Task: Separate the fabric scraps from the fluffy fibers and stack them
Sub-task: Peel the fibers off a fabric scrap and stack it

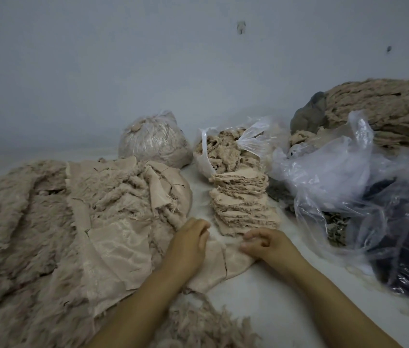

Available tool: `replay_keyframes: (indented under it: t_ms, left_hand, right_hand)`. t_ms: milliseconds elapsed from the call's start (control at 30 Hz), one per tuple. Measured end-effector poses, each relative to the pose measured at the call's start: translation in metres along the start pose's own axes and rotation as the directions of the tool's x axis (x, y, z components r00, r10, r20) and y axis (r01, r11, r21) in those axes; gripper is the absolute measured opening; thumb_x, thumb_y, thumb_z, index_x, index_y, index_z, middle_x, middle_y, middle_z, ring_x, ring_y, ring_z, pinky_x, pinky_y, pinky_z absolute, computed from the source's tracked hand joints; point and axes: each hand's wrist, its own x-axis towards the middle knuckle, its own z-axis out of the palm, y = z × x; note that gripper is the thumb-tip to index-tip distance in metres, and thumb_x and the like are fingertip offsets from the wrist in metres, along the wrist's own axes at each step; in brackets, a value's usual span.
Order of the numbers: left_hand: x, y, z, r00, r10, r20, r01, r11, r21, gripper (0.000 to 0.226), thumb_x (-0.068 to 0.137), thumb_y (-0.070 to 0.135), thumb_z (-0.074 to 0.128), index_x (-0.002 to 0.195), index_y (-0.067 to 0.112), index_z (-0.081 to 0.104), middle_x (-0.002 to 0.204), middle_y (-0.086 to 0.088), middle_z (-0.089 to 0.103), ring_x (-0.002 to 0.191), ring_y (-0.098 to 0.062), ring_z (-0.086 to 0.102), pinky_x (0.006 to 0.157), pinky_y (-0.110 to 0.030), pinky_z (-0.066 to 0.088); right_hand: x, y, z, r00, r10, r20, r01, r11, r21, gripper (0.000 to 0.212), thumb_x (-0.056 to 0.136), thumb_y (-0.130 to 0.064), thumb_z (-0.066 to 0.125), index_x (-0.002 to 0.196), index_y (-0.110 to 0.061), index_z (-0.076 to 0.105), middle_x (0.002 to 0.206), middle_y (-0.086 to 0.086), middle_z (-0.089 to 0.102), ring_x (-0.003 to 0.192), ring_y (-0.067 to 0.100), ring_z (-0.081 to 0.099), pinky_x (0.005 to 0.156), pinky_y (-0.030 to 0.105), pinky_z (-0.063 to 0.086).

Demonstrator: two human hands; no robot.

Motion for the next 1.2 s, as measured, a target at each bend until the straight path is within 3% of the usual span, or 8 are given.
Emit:
replay_keyframes:
  t_ms: [133, 367, 467, 567, 633, 833, 967, 1200]
  left_hand:
    - [-0.013, 0.009, 0.009, 0.953, 0.261, 0.155, -0.251, 0.965, -0.079, 0.02, 0.096, 0.013, 0.049, 0.106, 0.009, 0.066, 0.103, -0.003, 0.064, 0.094, -0.013, 0.056, 0.082, -0.01, 0.037]
    - [-0.03, -0.015, 0.022, 0.868, 0.235, 0.436, -0.325, 0.935, 0.144, 0.049, 0.102, 0.027, 0.037, 0.147, 0.007, 0.029, 0.155, -0.006, 0.024, 0.144, -0.014, 0.019, 0.106, -0.006, -0.013]
    - [-0.029, -0.004, 0.008, 0.814, 0.16, 0.559, -0.444, 0.792, 0.42, 0.05, 0.061, 0.058, 0.078, 0.1, 0.027, 0.075, 0.112, 0.009, 0.07, 0.109, 0.0, 0.061, 0.104, -0.011, 0.031]
    - [-0.034, -0.009, 0.012, 0.822, 0.106, 0.559, -0.292, 0.922, 0.256, 0.058, 0.094, 0.045, 0.05, 0.137, 0.007, 0.048, 0.148, -0.007, 0.041, 0.139, -0.008, 0.031, 0.11, -0.005, -0.003]
    - [-0.034, -0.021, 0.023, 0.839, 0.196, 0.507, -0.342, 0.915, 0.212, 0.052, 0.104, 0.035, 0.025, 0.15, 0.009, 0.022, 0.159, -0.002, 0.009, 0.146, -0.01, 0.003, 0.103, -0.005, -0.015]
    - [-0.019, 0.001, 0.017, 0.992, 0.03, 0.126, -0.006, 0.983, -0.184, 0.016, 0.102, 0.027, 0.038, 0.094, 0.032, 0.052, 0.09, 0.018, 0.051, 0.084, 0.008, 0.047, 0.078, -0.01, 0.035]
    - [-0.015, 0.001, 0.013, 0.977, 0.095, 0.193, -0.074, 0.991, -0.111, 0.036, 0.101, 0.029, 0.038, 0.129, 0.012, 0.054, 0.121, 0.013, 0.051, 0.114, -0.003, 0.045, 0.086, 0.006, 0.022]
    - [-0.035, -0.017, 0.018, 0.88, 0.069, 0.47, -0.151, 0.979, 0.139, 0.053, 0.102, 0.037, 0.031, 0.149, 0.011, 0.026, 0.159, -0.003, 0.013, 0.145, -0.01, 0.01, 0.1, -0.005, -0.006]
  right_hand:
    - [-0.002, 0.0, 0.003, 0.997, -0.06, 0.038, 0.066, 0.977, -0.202, 0.018, 0.077, -0.025, 0.078, 0.065, -0.023, 0.065, 0.059, -0.014, 0.057, 0.057, -0.004, 0.049, 0.056, 0.011, 0.037]
    - [-0.001, -0.015, 0.002, 0.944, -0.228, -0.24, 0.268, 0.952, 0.151, 0.02, 0.089, -0.007, 0.063, 0.072, -0.015, 0.055, 0.066, -0.007, 0.051, 0.062, 0.005, 0.045, 0.059, 0.019, 0.036]
    - [-0.003, -0.021, -0.006, 0.965, -0.101, -0.241, 0.197, 0.886, 0.419, 0.018, 0.088, -0.008, 0.063, 0.072, -0.017, 0.061, 0.068, 0.0, 0.06, 0.059, 0.009, 0.054, 0.055, 0.02, 0.043]
    - [-0.005, -0.024, -0.022, 0.97, -0.01, -0.242, 0.157, 0.787, 0.596, 0.013, 0.09, -0.013, 0.059, 0.079, -0.016, 0.065, 0.07, 0.001, 0.065, 0.06, 0.012, 0.057, 0.055, 0.022, 0.047]
    - [-0.005, -0.023, -0.029, 0.969, -0.004, -0.248, 0.142, 0.831, 0.538, 0.015, 0.091, -0.013, 0.058, 0.077, -0.014, 0.064, 0.069, -0.001, 0.063, 0.064, 0.013, 0.054, 0.061, 0.025, 0.045]
    - [-0.006, -0.019, -0.01, 0.977, -0.038, -0.21, 0.112, 0.929, 0.353, 0.022, 0.095, -0.012, 0.056, 0.072, -0.015, 0.055, 0.071, 0.005, 0.055, 0.067, 0.018, 0.046, 0.061, 0.027, 0.039]
    - [-0.001, -0.019, -0.012, 0.971, 0.026, -0.239, 0.077, 0.907, 0.414, 0.019, 0.096, -0.015, 0.054, 0.077, -0.014, 0.056, 0.079, 0.01, 0.055, 0.075, 0.022, 0.047, 0.069, 0.035, 0.036]
    - [-0.009, 0.009, -0.038, 0.912, -0.021, -0.41, -0.168, 0.893, -0.418, 0.007, 0.087, -0.017, 0.061, 0.084, -0.022, 0.056, 0.074, -0.009, 0.058, 0.068, 0.009, 0.052, 0.058, 0.027, 0.037]
